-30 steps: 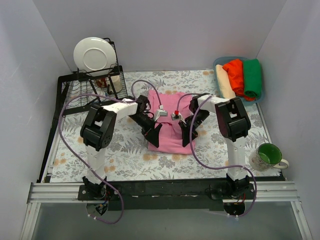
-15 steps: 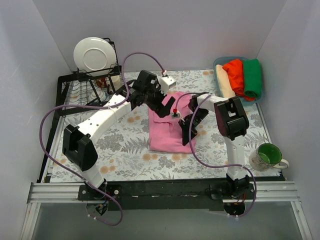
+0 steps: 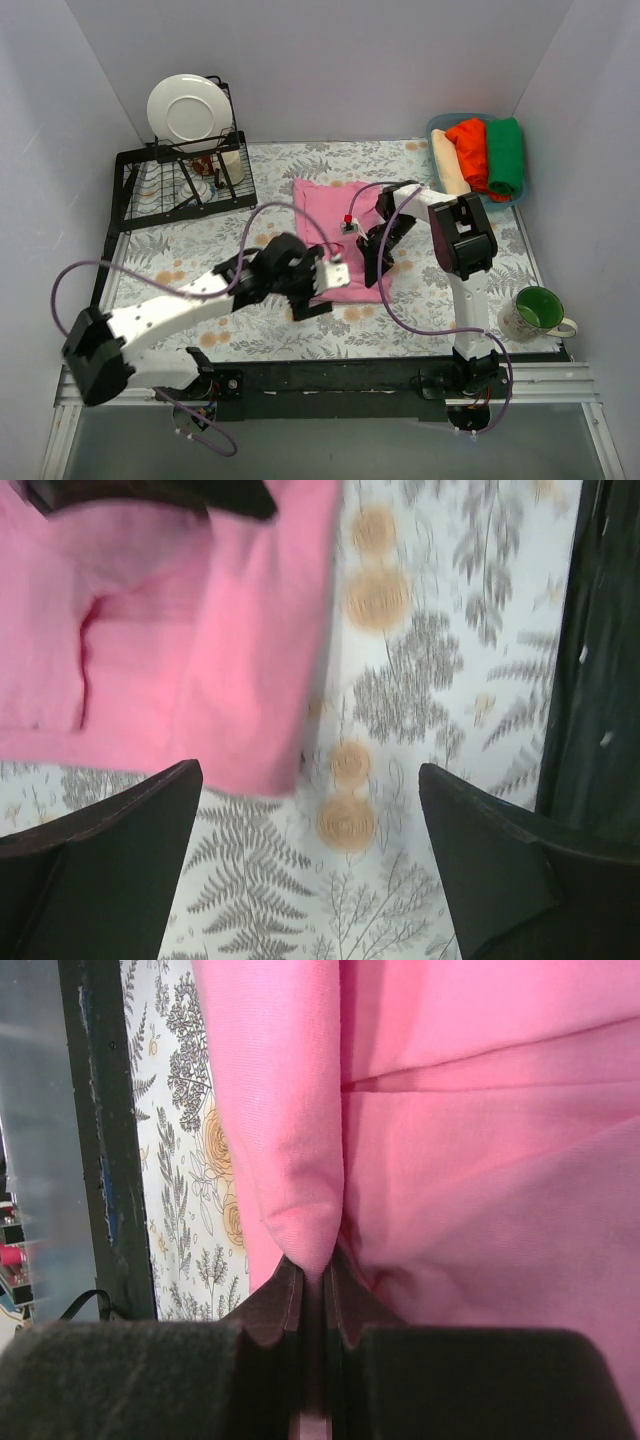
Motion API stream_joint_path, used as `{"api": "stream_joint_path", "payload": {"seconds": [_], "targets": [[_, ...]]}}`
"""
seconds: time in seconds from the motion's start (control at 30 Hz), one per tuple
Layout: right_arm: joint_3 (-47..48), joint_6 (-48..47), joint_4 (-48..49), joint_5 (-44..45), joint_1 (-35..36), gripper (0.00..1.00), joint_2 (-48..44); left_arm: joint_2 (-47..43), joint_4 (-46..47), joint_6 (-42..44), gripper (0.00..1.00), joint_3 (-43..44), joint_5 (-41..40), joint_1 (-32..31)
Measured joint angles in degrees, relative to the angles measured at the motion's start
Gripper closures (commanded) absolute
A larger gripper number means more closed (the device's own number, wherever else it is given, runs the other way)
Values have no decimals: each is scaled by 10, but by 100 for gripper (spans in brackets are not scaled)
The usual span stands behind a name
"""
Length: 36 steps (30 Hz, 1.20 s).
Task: Roll the t-shirts
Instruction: Roll the T-shirt to the center of the board.
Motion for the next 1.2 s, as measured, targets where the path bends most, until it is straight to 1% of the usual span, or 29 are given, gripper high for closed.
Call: {"api": "stream_joint_path", "payload": {"seconds": [0.03,0.1,0.13,0.2,0.37,0.43,0.5,0.63,0.7,0.73,1.0,1.1,1.2], "targets": [[1,2,0,1,0,99,1,-54,14,29,12,-69,-4,-2],[10,6,-1,3,0,99,6,-128,40,78,14,-167,-15,-8],[16,9,-2,4,0,99,9,-144,55,96,14,-197,-19,-12],[26,15,-4,5,0,99,15,-142,89,121,14,-226,-28,-19],[42,23,-10,4,0,99,24,-129,168,147,14,-235,-53,-25],[55,25,-19,4,0,99,34,-129,200,156,15,-238,-61,-30],[70,28,-32,3,0,99,44,-124,223,166,18,-245,-64,-31],[76,30,-38,4,0,99,50,-94,240,175,24,-253,-63,-33],[76,30,-38,4,0,99,50,-71,247,176,31,-254,-64,-33],[76,30,-38,4,0,99,50,-59,250,176,32,-253,-64,-33],[76,30,-39,2,0,99,50,30,287,169,40,-256,-76,-33],[76,30,-39,2,0,99,50,40,303,165,45,-256,-78,-33],[76,29,-39,2,0,99,50,50,315,157,55,-256,-79,-29]]}}
